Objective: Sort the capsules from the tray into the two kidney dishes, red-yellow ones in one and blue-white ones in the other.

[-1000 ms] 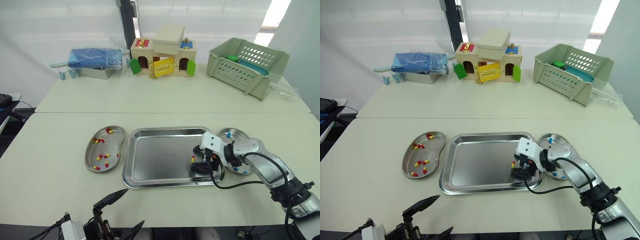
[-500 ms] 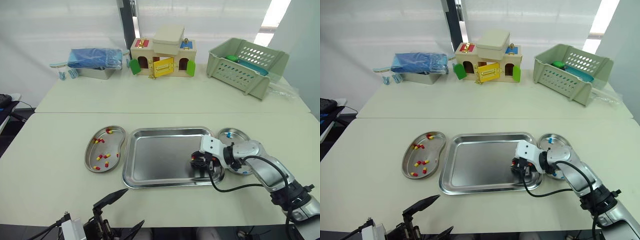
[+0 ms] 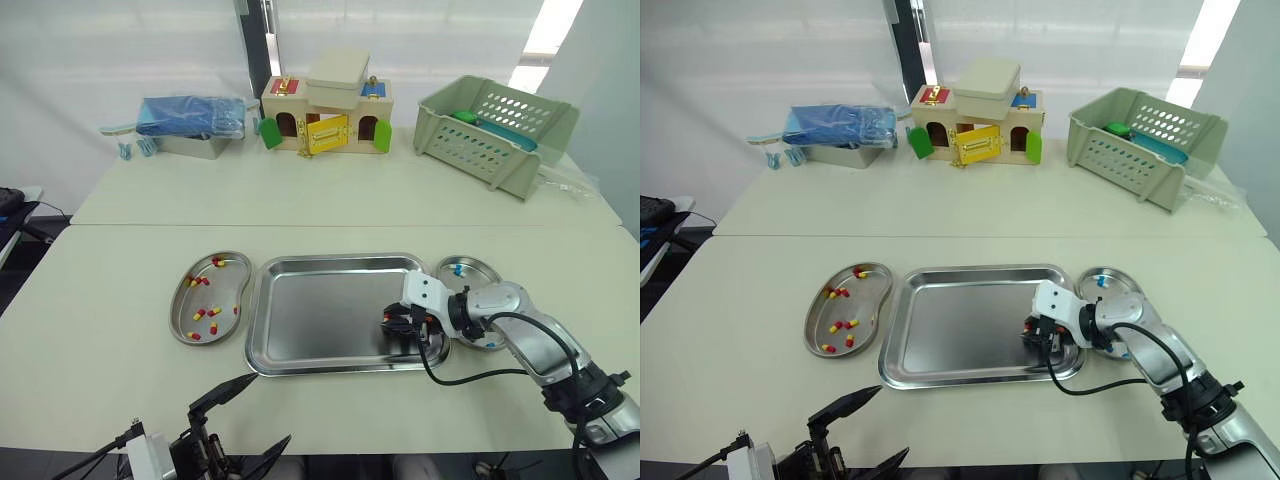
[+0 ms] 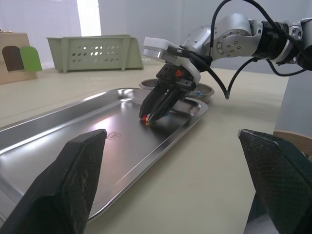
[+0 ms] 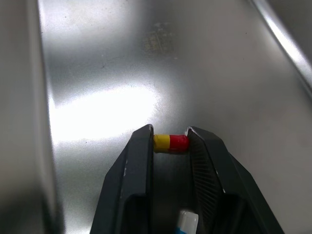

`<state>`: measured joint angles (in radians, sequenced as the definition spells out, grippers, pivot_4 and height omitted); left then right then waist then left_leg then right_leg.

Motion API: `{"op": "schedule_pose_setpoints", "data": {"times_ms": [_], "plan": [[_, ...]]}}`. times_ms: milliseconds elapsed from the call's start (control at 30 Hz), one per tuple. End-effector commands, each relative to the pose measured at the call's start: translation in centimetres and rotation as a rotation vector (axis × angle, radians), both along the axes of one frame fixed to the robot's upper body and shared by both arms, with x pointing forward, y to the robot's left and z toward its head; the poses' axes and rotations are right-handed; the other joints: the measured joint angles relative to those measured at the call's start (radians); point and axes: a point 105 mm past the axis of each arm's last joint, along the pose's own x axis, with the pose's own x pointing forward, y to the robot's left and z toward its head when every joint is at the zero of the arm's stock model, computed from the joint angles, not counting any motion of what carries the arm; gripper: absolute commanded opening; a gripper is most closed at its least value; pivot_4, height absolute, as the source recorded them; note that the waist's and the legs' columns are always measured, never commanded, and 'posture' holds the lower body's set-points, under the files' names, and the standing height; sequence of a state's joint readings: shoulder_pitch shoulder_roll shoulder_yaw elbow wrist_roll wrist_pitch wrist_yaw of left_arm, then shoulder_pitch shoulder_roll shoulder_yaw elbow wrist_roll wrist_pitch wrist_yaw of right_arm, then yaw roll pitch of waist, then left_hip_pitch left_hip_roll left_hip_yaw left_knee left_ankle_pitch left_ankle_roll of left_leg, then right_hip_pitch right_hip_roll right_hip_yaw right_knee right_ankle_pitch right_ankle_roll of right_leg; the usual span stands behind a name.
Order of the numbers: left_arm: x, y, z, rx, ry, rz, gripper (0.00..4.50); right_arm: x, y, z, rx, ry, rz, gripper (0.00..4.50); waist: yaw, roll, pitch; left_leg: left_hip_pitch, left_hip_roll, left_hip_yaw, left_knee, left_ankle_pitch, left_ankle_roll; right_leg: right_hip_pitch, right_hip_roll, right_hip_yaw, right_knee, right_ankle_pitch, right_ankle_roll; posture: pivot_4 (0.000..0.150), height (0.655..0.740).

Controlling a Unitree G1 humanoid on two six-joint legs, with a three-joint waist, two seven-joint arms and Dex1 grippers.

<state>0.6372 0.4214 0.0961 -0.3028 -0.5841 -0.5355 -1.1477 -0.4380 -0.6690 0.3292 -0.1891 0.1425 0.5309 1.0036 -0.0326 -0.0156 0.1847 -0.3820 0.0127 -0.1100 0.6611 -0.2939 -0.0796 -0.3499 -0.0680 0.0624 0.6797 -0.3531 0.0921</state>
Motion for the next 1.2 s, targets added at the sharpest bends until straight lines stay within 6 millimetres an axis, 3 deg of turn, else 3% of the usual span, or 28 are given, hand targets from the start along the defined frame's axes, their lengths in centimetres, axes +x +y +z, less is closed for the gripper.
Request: {"op": "schedule_pose_setpoints", "data": {"times_ms": [33,167,333,467,700,833,933,1000,1200], "plan": [[0.0,-0.1,0.3,0.013,-0.016,-0.041,4.5,-0.7,-0.9,3.8,0.105,-0.064,-0.005,1.22,0.002,0.0,0.0,0.0,0.0,0.0,0.0,0.0,0.0,0.0,0.0,0.0,0.0,0.0,0.0,0.15,0.74],[0.3,-0.5,0.6,0.02,-0.03,-0.118,4.5,-1.5,-4.2,5.4,0.145,-0.064,-0.104,1.22,0.007,0.0,0.0,0.0,0.0,0.0,0.0,0.0,0.0,0.001,0.0,0.0,-0.001,0.0,0.0,0.15,0.74],[1.0,-1.1,0.5,0.015,-0.043,-0.229,4.5,-2.4,-9.3,5.2,0.101,-0.06,-0.276,1.22,0.004,0.0,0.0,0.0,0.0,0.0,0.0,0.0,0.0,0.001,0.0,0.0,0.0,0.0,0.0,0.15,0.74],[2.1,-1.4,0.4,0.007,-0.059,-0.267,4.5,-2.8,-11.1,5.6,0.107,-0.072,-0.357,1.22,-0.004,0.001,0.0,0.001,0.0,0.001,0.0,0.0,0.0,0.001,0.0,0.0,0.001,0.0,0.0,0.15,0.74],[2.8,-1.8,0.4,-0.006,-0.068,-0.307,4.5,-3.1,-12.2,6.0,0.098,-0.095,-0.409,1.22,-0.002,0.001,0.0,0.001,0.0,0.001,0.0,0.0,0.0,0.001,0.001,0.001,0.0,0.0,0.0,0.15,0.74],[3.1,-1.5,0.5,-0.023,-0.067,-0.25,4.5,-3.2,-10.4,6.3,0.122,-0.104,-0.339,1.22,-0.002,0.001,0.0,0.001,0.0,0.001,0.0,0.0,0.0,0.001,0.001,0.001,0.0,0.0,0.0,0.15,0.74],[3.4,-0.5,0.8,-0.027,-0.051,-0.126,4.5,-3.5,-5.4,7.7,0.23,-0.093,-0.175,1.22,-0.017,0.001,0.0,0.002,0.0,0.001,0.0,0.0,0.0,0.001,0.001,0.001,0.0,0.0,0.0,0.15,0.74],[3.7,0.2,1.0,-0.021,-0.045,-0.052,4.5,-3.8,-3.4,8.2,0.265,-0.085,-0.109,1.22,-0.018,0.001,0.0,0.002,0.001,0.0,0.0,0.0,0.0,0.001,0.002,0.001,0.001,0.0,-0.001,0.15,0.74],[3.0,1.5,1.3,-0.007,-0.024,0.089,4.5,-4.2,0.9,5.8,0.238,-0.032,0.055,1.22,0.001,-0.001,0.0,0.0,0.0,-0.001,0.0,0.0,0.0,0.001,0.0,-0.001,-0.001,0.0,0.0,0.15,0.74]]}}
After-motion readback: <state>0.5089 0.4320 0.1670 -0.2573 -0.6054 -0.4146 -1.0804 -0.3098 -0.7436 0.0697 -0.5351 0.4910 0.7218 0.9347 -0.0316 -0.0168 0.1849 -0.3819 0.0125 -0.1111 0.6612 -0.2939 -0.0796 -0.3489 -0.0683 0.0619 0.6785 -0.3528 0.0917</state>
